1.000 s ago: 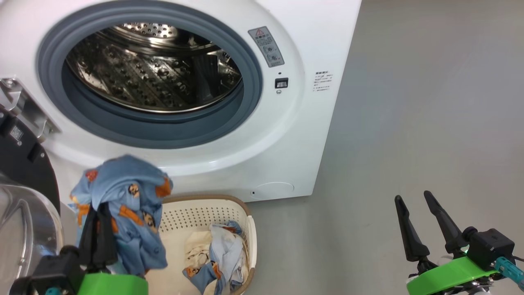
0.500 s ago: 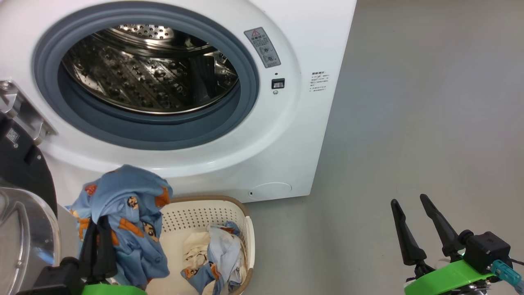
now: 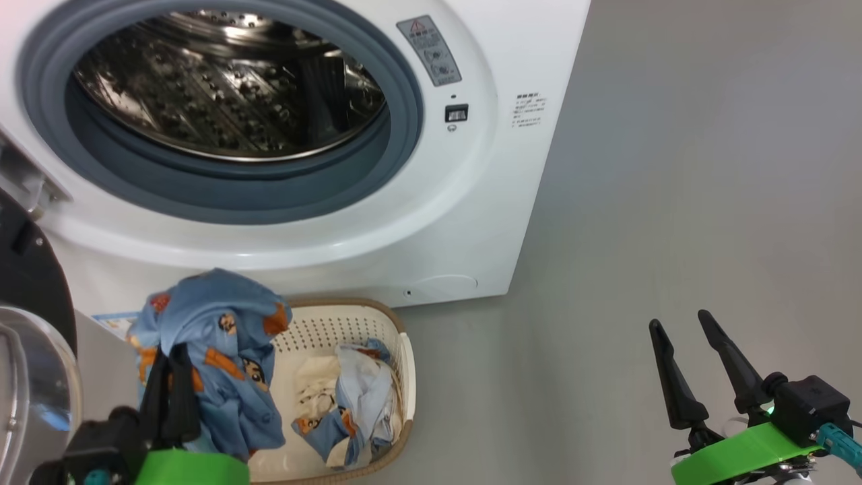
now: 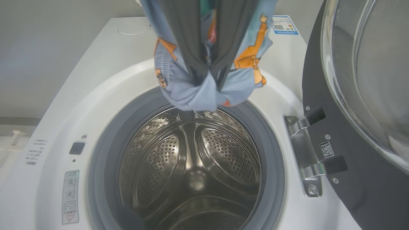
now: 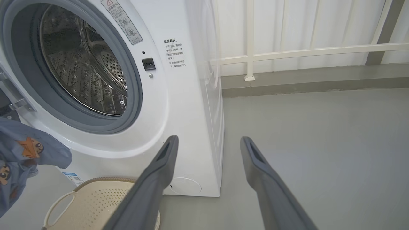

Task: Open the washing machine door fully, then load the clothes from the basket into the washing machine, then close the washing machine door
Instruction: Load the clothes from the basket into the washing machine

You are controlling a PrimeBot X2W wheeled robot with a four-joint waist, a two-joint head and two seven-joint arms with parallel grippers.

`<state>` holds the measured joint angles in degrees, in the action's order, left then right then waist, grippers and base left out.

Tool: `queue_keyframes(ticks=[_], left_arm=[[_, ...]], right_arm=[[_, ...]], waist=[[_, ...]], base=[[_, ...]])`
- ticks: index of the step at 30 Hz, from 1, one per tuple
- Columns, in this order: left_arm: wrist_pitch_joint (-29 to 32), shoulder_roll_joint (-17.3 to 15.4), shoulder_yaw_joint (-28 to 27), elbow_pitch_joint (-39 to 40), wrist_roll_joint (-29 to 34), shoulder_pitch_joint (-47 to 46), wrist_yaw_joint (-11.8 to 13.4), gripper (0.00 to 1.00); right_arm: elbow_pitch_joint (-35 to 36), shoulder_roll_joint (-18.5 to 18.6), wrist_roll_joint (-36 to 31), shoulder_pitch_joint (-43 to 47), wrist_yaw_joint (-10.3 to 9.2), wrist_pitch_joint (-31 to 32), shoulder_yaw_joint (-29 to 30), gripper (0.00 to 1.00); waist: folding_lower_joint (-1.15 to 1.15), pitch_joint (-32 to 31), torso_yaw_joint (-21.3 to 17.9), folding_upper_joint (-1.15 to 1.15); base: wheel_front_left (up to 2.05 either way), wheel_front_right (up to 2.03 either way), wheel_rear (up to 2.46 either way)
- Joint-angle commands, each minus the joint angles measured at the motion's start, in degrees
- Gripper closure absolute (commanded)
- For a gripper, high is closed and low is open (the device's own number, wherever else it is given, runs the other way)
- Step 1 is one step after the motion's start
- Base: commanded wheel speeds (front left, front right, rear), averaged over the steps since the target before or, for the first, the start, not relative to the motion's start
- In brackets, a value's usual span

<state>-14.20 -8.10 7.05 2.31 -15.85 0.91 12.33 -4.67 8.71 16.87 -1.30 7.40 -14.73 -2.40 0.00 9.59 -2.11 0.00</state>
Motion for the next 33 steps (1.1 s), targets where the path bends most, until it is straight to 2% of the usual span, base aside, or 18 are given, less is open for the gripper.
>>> queue_keyframes(ticks=[1, 15, 33], left_arm=[[-0.6, -0.63, -1.79, 0.77, -0.4, -3.46, -0.16, 1.0], [-0.74, -0.9, -1.62, -7.17, -0.75, -19.09, -2.99, 1.0], [3.17, -5.82, -0.23, -20.5, 0.71, -45.27, -6.93, 1.0]], right_arm=[[1.57, 0.58, -0.45, -1.55, 0.09, -0.27, -0.83, 0.0], [2.61, 0.17, -0.33, -6.02, 0.09, -0.27, -1.56, 0.0], [2.06, -0.94, 0.51, -10.69, 0.09, -0.27, -3.5, 0.0]], waist=[[0.0, 2.23, 0.06, 0.0], [0.0, 12.54, -1.85, 0.0], [0.0, 19.78, -7.35, 0.0]], base=[[0.0, 0.0, 0.0], [0.0, 0.0, 0.0], [0.0, 0.0, 0.0]])
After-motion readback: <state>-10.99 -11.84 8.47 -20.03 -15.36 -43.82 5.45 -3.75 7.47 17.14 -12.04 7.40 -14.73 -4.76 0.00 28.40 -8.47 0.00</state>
